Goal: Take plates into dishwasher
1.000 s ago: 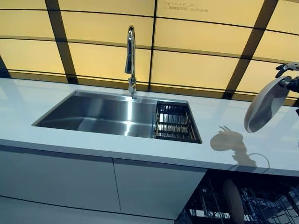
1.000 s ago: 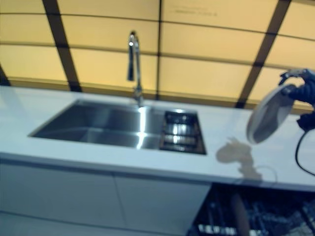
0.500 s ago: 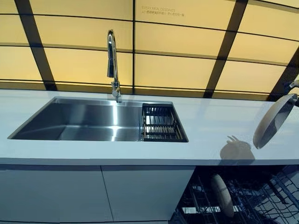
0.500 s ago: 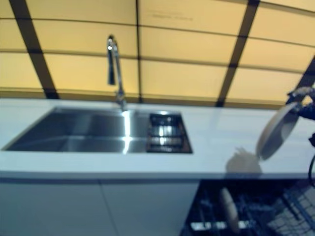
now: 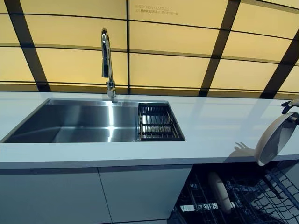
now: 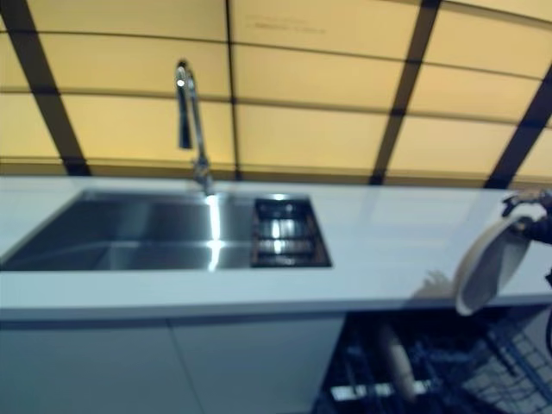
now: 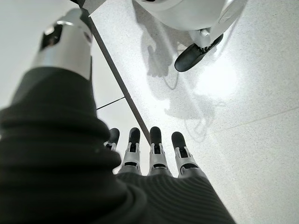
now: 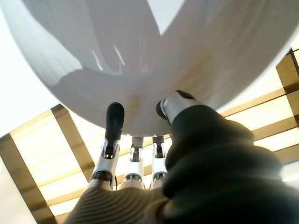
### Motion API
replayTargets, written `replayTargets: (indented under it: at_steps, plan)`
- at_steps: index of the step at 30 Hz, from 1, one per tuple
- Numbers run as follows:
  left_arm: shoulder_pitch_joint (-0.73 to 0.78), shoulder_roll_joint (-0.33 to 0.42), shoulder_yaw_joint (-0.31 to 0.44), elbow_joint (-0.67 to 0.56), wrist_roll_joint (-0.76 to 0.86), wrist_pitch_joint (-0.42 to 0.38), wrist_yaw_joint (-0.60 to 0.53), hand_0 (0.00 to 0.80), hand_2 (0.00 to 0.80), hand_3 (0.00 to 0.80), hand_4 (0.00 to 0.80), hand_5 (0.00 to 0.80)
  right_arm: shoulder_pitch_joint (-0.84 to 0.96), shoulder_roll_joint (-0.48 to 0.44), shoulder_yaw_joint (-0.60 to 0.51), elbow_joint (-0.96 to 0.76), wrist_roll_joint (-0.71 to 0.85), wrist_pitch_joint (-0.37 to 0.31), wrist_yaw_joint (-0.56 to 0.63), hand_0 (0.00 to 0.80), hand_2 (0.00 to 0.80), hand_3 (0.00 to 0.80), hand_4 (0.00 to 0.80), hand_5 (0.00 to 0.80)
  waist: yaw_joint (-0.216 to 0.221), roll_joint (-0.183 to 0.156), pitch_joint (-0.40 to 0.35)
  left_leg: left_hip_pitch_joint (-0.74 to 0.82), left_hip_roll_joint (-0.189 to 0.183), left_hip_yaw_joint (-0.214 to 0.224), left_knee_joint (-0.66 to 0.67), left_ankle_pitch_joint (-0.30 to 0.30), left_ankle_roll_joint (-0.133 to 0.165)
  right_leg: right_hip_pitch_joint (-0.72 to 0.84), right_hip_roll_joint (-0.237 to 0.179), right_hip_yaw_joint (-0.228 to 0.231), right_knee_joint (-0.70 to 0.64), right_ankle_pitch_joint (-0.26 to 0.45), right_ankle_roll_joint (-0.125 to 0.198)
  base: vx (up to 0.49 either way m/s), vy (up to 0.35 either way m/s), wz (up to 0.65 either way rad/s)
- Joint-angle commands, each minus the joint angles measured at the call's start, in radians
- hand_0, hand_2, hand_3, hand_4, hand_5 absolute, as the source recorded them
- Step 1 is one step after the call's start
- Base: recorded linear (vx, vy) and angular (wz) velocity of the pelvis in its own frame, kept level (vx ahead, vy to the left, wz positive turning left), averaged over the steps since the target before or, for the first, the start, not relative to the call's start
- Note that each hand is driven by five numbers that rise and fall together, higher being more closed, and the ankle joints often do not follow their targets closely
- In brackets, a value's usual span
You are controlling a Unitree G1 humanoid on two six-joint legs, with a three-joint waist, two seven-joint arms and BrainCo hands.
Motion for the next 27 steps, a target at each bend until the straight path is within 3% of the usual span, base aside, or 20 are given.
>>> replayTargets:
  at_steps: [1, 11, 17, 27]
  plan:
    - [-0.068, 0.01, 0.061, 0.057, 0.006, -0.018, 0.023, 0.0, 0.0, 0.0, 0.0, 0.0, -0.044, 0.013, -0.098, -0.041, -0.012, -0.047, -0.002, 0.8, 0.8, 0.8, 0.8, 0.8, 0.019, -0.019, 0.013, 0.032, -0.032, -0.06, 0.004, -0.065, 0.044, 0.053, -0.001, 0.01, 0.082, -0.03, 0.052, -0.008, -0.01, -0.11]
    - [-0.075, 0.023, 0.074, 0.059, 0.009, -0.023, 0.027, 0.0, 0.0, 0.0, 0.0, 0.0, 0.076, 0.013, -0.161, -0.1, -0.12, -0.163, 0.012, 0.8, 0.8, 0.8, 0.8, 0.8, 0.006, -0.023, 0.013, 0.027, -0.031, -0.054, 0.004, -0.066, 0.046, 0.044, 0.001, 0.023, 0.089, -0.023, 0.058, -0.001, -0.003, -0.01]
    - [-0.077, 0.027, 0.084, 0.056, 0.007, -0.017, 0.024, 0.0, 0.0, 0.0, 0.0, 0.0, 0.112, 0.006, -0.194, -0.108, -0.151, -0.195, -0.003, 0.8, 0.8, 0.8, 0.8, 0.8, 0.001, -0.024, 0.013, 0.026, -0.03, -0.053, 0.004, -0.064, 0.045, 0.044, 0.009, 0.027, 0.087, -0.026, 0.055, 0.0, 0.0, 0.0]
    - [-0.069, 0.026, 0.089, 0.052, 0.007, -0.016, 0.023, 0.0, 0.0, 0.0, 0.0, 0.0, 0.233, -0.047, -0.264, -0.118, -0.375, -0.288, -0.046, 0.8, 0.8, 0.8, 0.8, 0.8, -0.008, -0.031, 0.012, 0.023, -0.022, -0.047, 0.004, -0.058, 0.039, 0.044, 0.023, 0.035, 0.082, -0.033, 0.049, -0.001, -0.004, -0.01]
